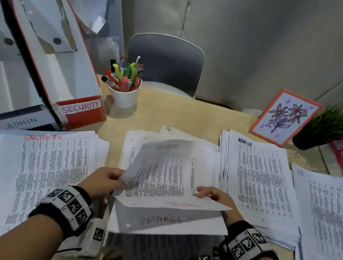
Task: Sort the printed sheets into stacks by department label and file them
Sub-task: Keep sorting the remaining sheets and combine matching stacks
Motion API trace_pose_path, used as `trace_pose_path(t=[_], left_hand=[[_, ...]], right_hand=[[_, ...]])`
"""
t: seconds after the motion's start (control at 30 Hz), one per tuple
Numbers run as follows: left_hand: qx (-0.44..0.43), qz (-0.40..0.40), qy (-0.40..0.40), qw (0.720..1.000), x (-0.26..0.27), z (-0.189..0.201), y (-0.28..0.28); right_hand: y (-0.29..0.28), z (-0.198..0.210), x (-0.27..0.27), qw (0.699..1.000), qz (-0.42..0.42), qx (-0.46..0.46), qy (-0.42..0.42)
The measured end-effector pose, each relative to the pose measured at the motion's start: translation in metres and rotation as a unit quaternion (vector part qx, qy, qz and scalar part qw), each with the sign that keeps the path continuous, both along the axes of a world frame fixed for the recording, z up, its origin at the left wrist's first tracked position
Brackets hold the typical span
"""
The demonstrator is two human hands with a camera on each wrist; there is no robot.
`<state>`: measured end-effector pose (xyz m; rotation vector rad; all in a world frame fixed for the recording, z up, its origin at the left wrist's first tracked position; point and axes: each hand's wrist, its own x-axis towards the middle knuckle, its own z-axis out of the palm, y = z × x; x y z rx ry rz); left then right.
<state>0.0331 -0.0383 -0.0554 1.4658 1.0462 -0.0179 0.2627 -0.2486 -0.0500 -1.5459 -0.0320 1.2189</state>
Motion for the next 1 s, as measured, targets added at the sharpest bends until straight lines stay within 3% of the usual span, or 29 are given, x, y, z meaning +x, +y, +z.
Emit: trace_pose_path(t=[0.1,0.2,0.37,0.5,0.6,0.7,0.8,0.9,1.0], left_hand=[[-0.003,-0.011,0.006,1.0,0.0,0.005,0.001],[-0.045,-0.047,-0.006,0.998,0.0,0.01,0.0],[-0.075,-0.06,0.001,0.995,0.0,0.011,-0.002],[-0.059,-0.077,-0.01,0.995,-0.002,0.015,-0.003],[-0.035,-0.059,-0.012,0.998,-0.005,0.017,-0.004],[-0.088,-0.032,-0.034,0.995,-0.009,0.021,-0.006],[-0.108,-0.068,-0.041,0.991,-0.01,0.022,-0.006],[-0.052,-0.087,-0.021,0.995,-0.004,0.022,-0.01],[0.018,-0.053,-0.021,0.998,0.006,0.025,-0.012]], right_hand=[[0.0,-0.008,0.0,0.999,-0.026,-0.007,-0.025],[-0.002,-0.007,-0.001,0.996,0.011,-0.035,-0.077],[-0.002,0.0,-0.003,0.997,0.01,-0.01,-0.07],[-0.002,0.004,-0.005,0.985,0.051,-0.036,-0.164],[-0.002,0.008,-0.009,0.983,0.05,-0.019,-0.175],[-0.003,0.001,-0.008,0.985,0.038,-0.011,-0.169],[0.001,-0.004,-0.01,0.988,0.001,-0.022,-0.153],[0.007,-0.003,-0.011,0.991,-0.033,-0.027,-0.125],[0.013,0.007,-0.004,0.992,-0.051,-0.009,-0.111]])
